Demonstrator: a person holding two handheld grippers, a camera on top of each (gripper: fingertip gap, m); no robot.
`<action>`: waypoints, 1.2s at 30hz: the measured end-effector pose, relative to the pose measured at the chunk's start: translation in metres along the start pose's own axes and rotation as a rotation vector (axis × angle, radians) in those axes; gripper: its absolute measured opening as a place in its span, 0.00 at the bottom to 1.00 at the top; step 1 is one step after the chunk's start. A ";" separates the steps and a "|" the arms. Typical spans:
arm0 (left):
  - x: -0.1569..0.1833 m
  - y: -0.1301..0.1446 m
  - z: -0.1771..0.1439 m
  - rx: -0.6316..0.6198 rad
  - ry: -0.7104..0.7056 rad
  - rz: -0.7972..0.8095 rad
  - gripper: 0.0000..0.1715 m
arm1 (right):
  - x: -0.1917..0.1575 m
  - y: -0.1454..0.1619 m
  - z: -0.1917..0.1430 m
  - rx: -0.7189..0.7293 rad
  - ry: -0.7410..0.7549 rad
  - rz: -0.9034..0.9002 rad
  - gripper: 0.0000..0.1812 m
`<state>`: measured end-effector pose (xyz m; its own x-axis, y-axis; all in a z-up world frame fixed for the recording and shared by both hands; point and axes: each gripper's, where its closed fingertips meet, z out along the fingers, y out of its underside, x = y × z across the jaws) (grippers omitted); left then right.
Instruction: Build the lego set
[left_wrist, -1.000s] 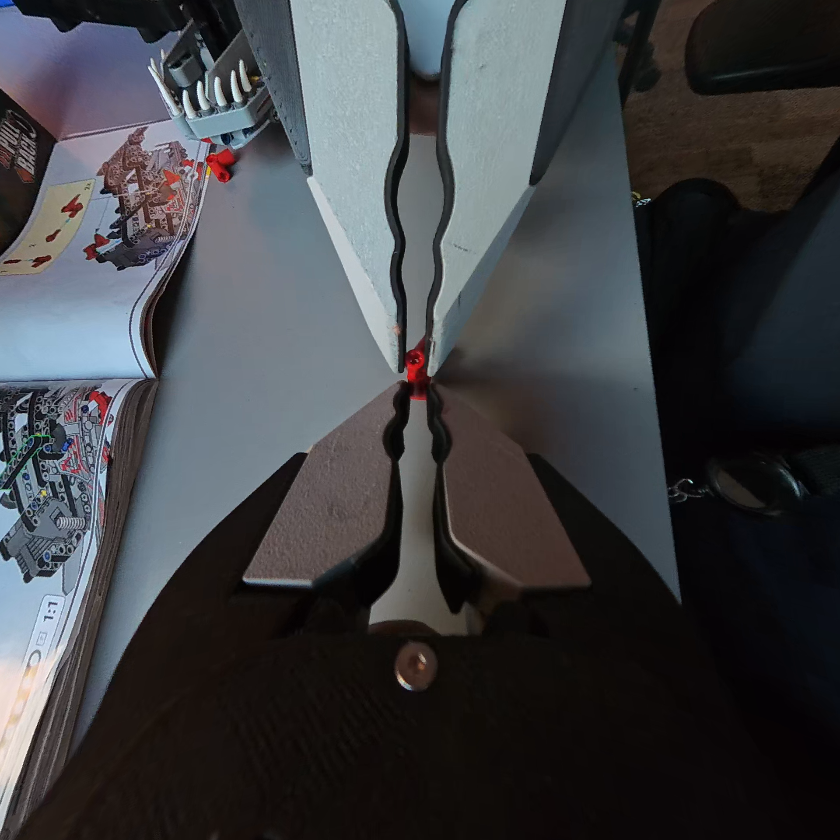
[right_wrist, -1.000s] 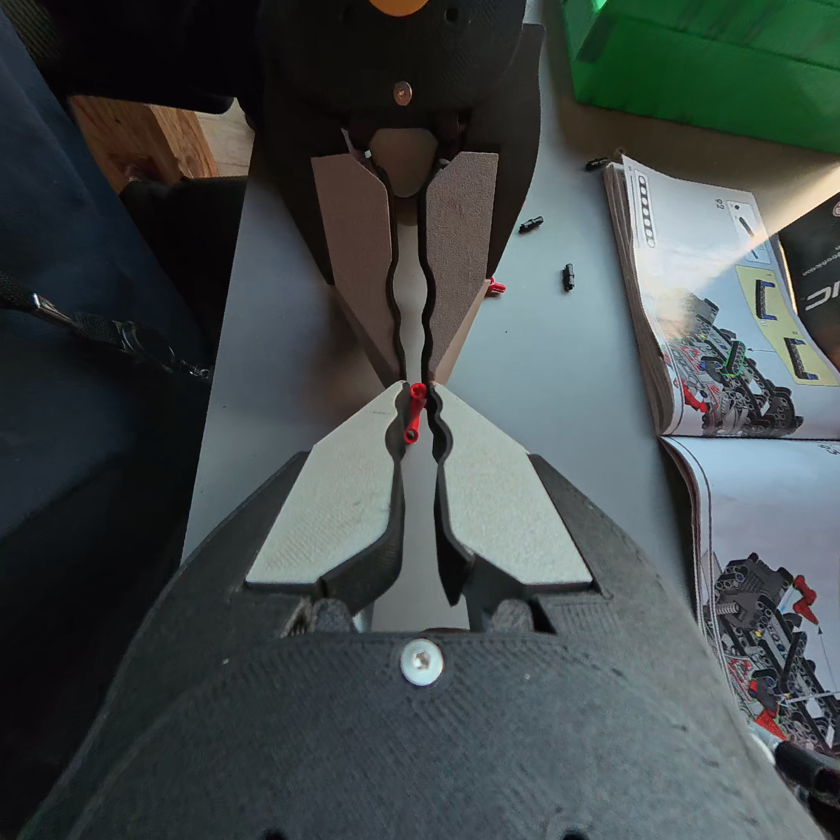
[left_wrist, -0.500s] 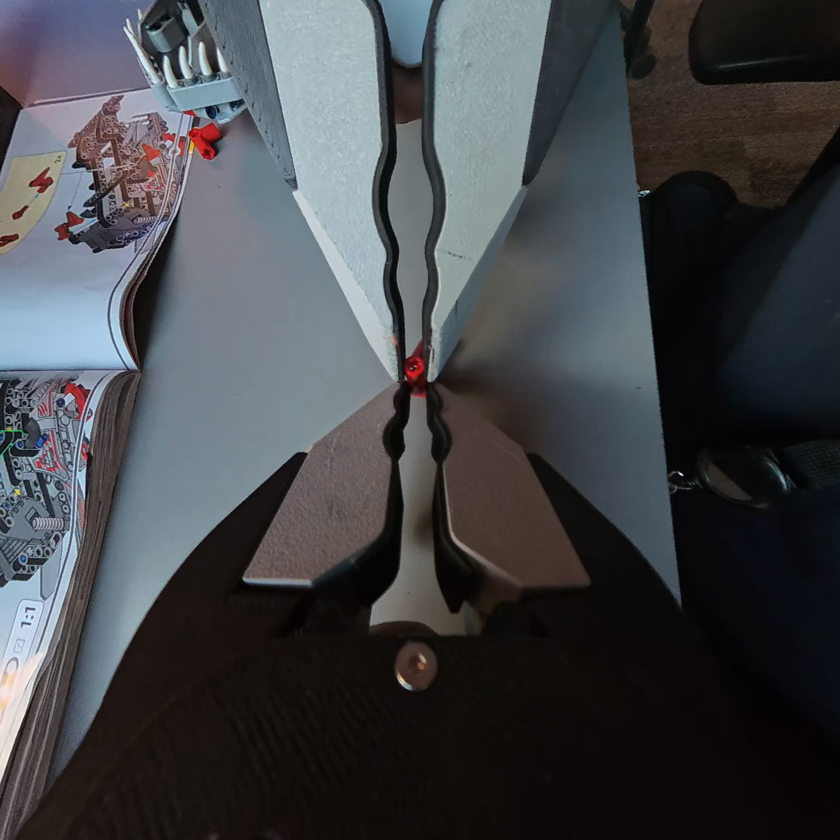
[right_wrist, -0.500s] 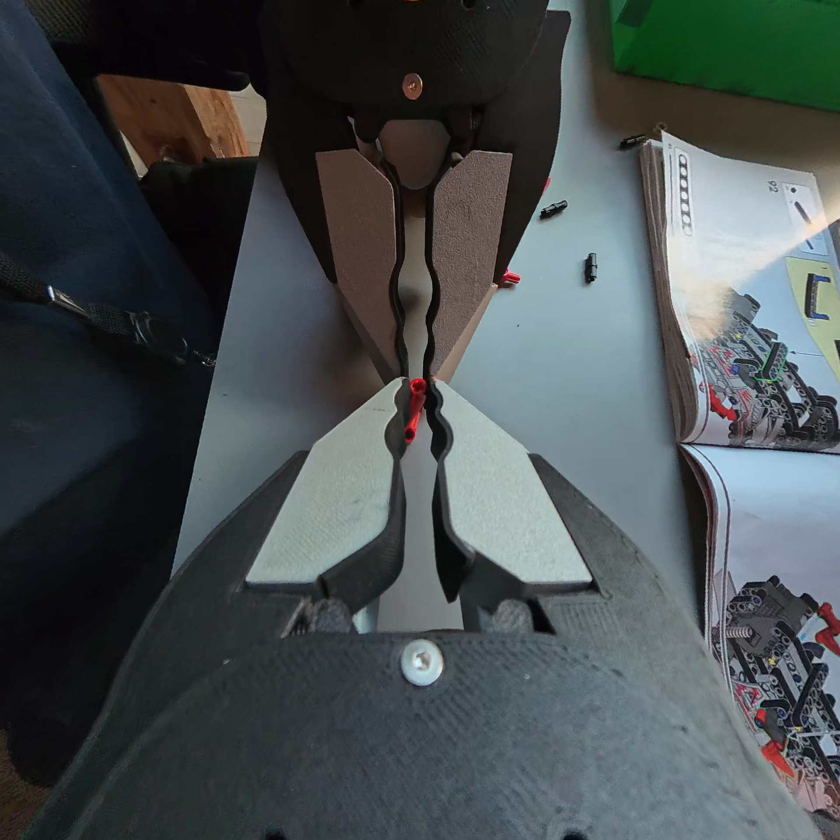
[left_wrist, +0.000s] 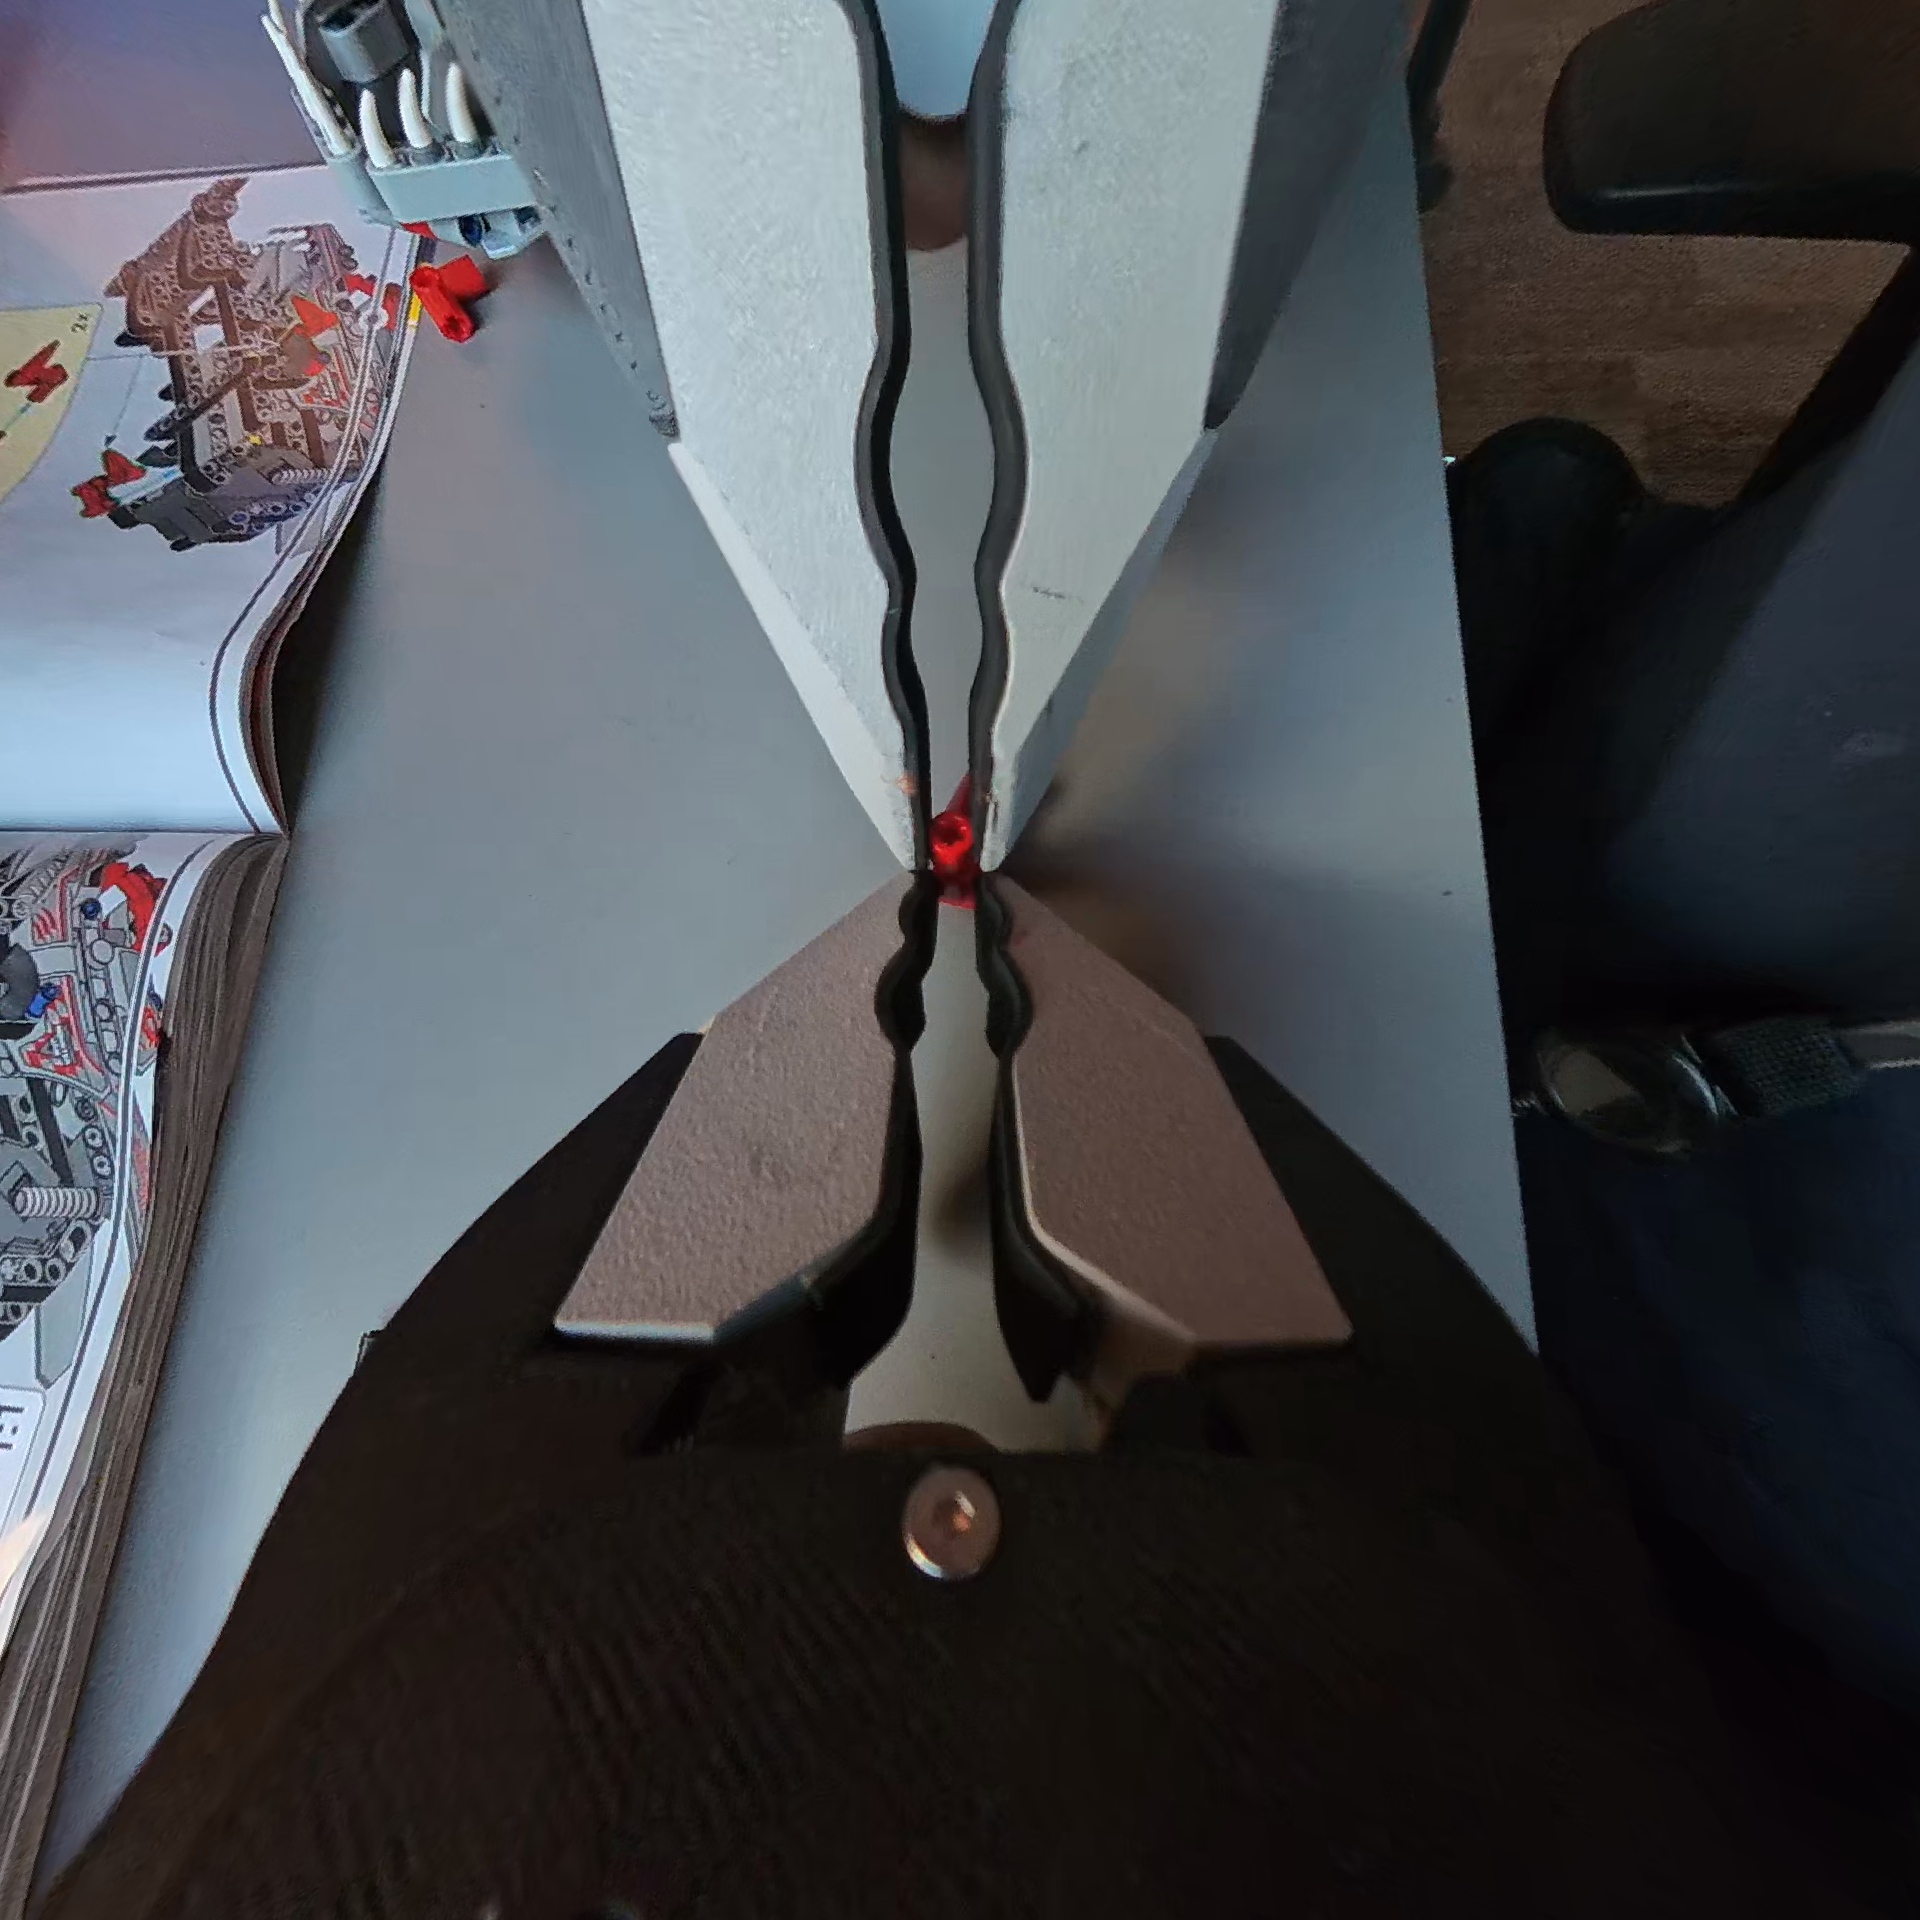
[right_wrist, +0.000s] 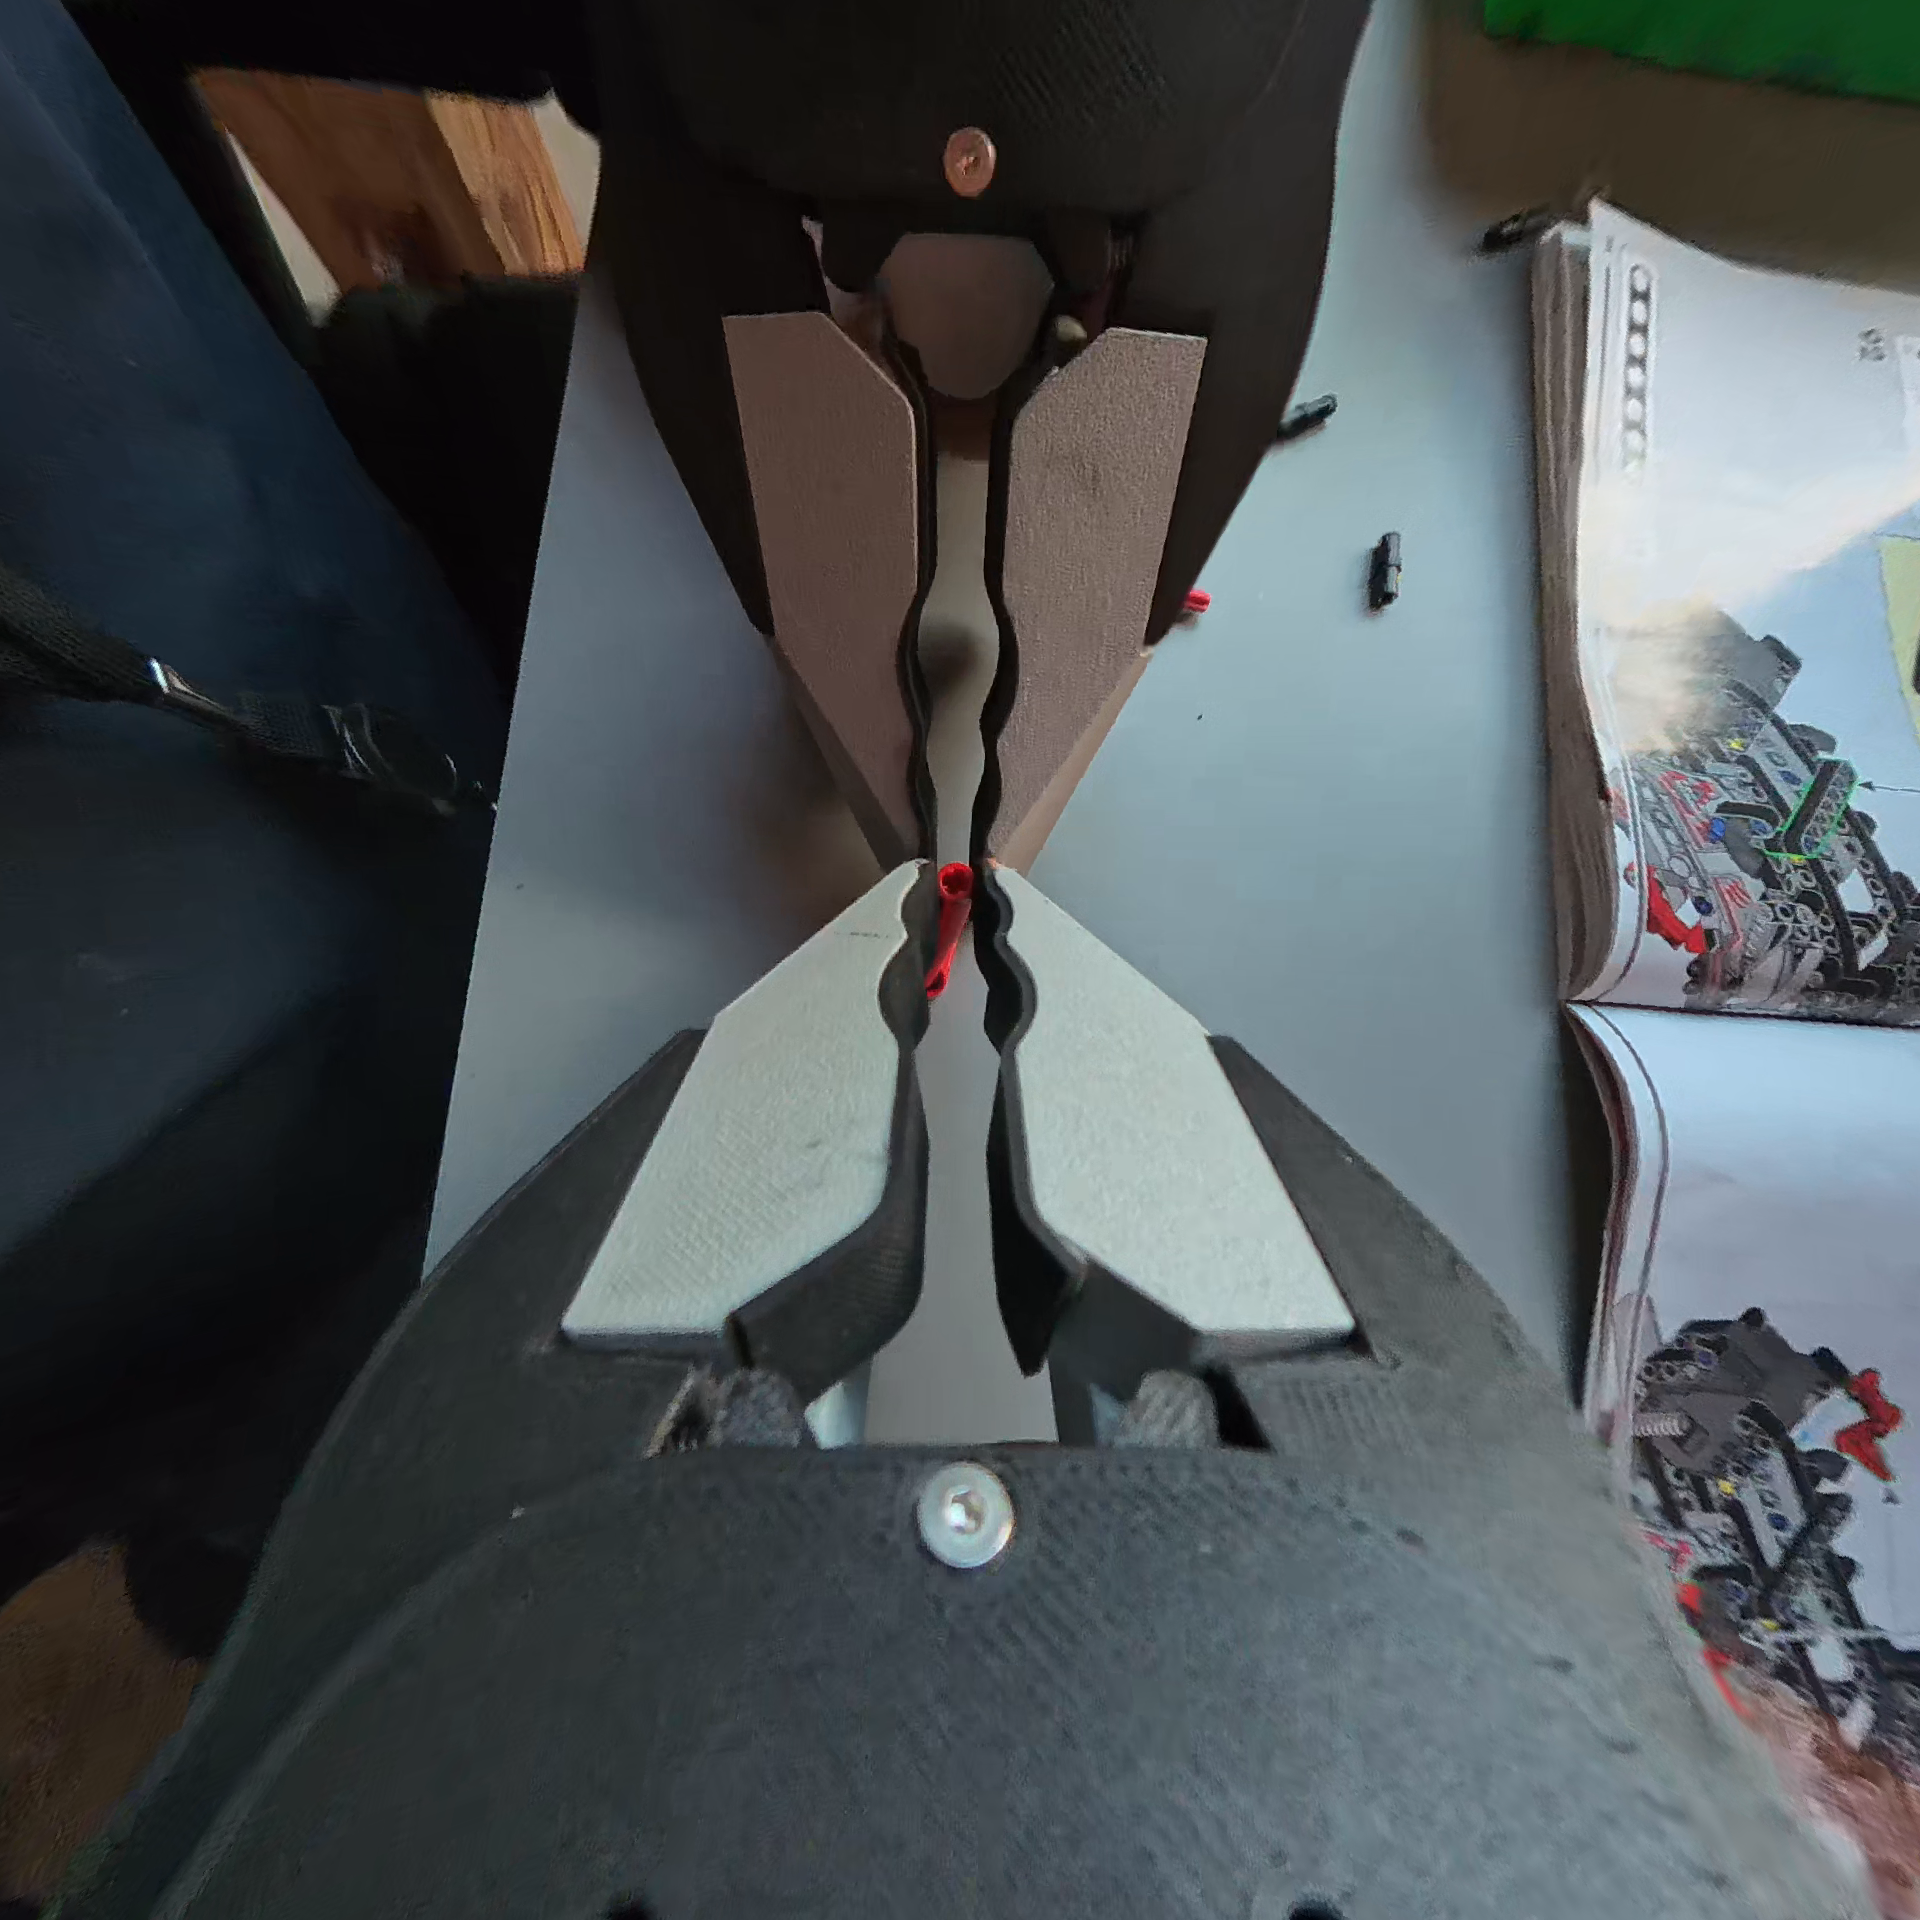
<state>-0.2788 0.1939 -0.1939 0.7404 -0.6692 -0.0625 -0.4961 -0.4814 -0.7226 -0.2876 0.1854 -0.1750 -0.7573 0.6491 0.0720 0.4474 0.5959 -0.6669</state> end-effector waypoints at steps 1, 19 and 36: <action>0.000 0.000 0.000 0.000 0.006 -0.006 0.03 | 0.000 0.000 0.000 -0.043 -0.004 -0.010 0.02; 0.000 0.001 0.000 -0.001 0.047 -0.069 0.03 | 0.000 0.002 0.001 -0.297 -0.116 -0.057 0.02; 0.001 0.005 -0.005 0.004 0.103 -0.122 0.03 | -0.001 -0.002 0.007 -0.152 -0.092 0.049 0.02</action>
<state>-0.2826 0.1881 -0.1942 0.7445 -0.6605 0.0971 -0.4032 -0.5608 -0.7231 -0.2914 0.1805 -0.1794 -0.7700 0.6373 -0.0308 0.5462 0.6335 -0.5480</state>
